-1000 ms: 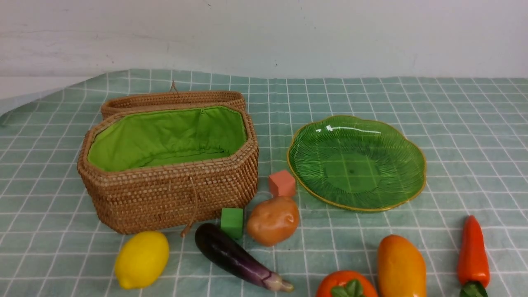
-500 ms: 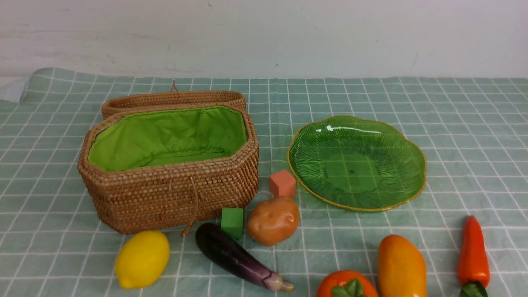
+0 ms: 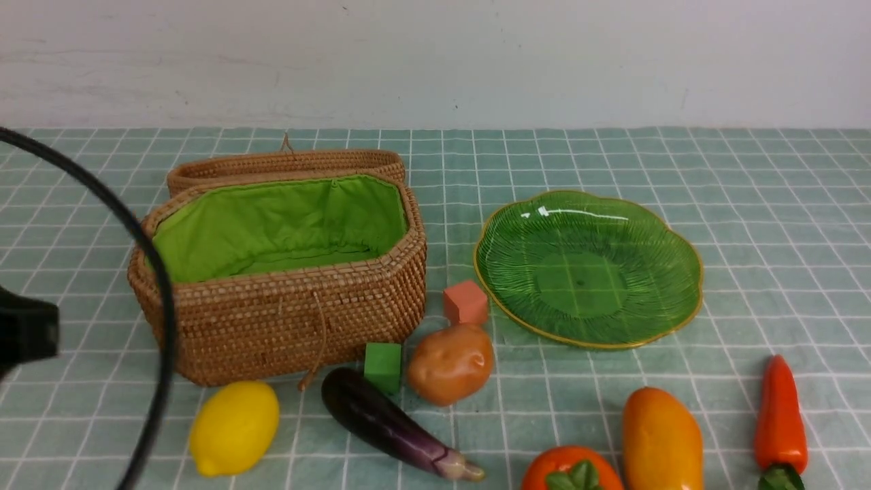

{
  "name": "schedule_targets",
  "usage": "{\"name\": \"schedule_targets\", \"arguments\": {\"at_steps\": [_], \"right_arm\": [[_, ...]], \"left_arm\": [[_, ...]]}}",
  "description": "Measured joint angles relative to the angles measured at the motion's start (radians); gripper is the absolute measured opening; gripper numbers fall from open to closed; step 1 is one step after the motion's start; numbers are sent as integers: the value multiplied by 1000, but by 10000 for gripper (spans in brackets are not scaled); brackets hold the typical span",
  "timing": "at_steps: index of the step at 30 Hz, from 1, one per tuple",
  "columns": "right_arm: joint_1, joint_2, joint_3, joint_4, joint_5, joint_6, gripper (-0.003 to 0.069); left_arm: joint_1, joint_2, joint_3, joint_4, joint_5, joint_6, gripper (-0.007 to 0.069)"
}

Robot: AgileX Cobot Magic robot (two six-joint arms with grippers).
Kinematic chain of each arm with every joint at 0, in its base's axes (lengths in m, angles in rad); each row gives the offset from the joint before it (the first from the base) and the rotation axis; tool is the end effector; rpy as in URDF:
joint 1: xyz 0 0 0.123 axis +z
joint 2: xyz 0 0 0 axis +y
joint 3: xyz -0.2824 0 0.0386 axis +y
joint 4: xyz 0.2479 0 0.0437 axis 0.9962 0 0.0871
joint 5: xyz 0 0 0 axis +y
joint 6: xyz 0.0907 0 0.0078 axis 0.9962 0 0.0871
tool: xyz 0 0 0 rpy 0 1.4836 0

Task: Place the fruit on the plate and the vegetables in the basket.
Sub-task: Grab a lemon with your left arm and place it on the plate on the right

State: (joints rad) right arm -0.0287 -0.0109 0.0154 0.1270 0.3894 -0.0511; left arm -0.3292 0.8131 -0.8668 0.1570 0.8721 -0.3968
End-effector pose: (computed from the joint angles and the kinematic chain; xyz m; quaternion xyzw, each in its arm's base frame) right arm 0.0521 0.0029 0.1738 0.0241 0.8055 0.0306 0.5913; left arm 0.1424 -0.0371 0.3516 -0.0092 0.9106 -0.0738 0.4066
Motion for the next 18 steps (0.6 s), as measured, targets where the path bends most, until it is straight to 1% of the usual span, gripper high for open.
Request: {"name": "schedule_targets", "arguments": {"at_steps": [3,4,5,8,9,10,12,13,14,17,18], "right_arm": [[0,0,0,0,0,0,240],[0,0,0,0,0,0,240],[0,0,0,0,0,0,240],[0,0,0,0,0,0,240],[0,0,0,0,0,0,240],[0,0,0,0,0,0,240],[0,0,0,0,0,0,240],[0,0,0,0,0,0,240],[0,0,0,0,0,0,240],[0,0,0,0,0,0,240],[0,0,0,0,0,0,240]], "left_arm": [[-37,152,0,-9,12,-16,267],[-40,211,-2,-13,12,-15,290],[-42,221,-4,-15,12,-15,295],[-45,383,-21,-13,-13,35,412],[-45,448,-30,-3,-42,48,478],[-45,458,-31,0,-47,49,488],[-45,531,-37,8,-90,52,568],[-45,593,-40,16,-132,51,623],[-45,658,-40,22,-177,45,652],[-45,789,-43,35,-234,39,662],[-45,798,-43,35,-236,38,661]]}}
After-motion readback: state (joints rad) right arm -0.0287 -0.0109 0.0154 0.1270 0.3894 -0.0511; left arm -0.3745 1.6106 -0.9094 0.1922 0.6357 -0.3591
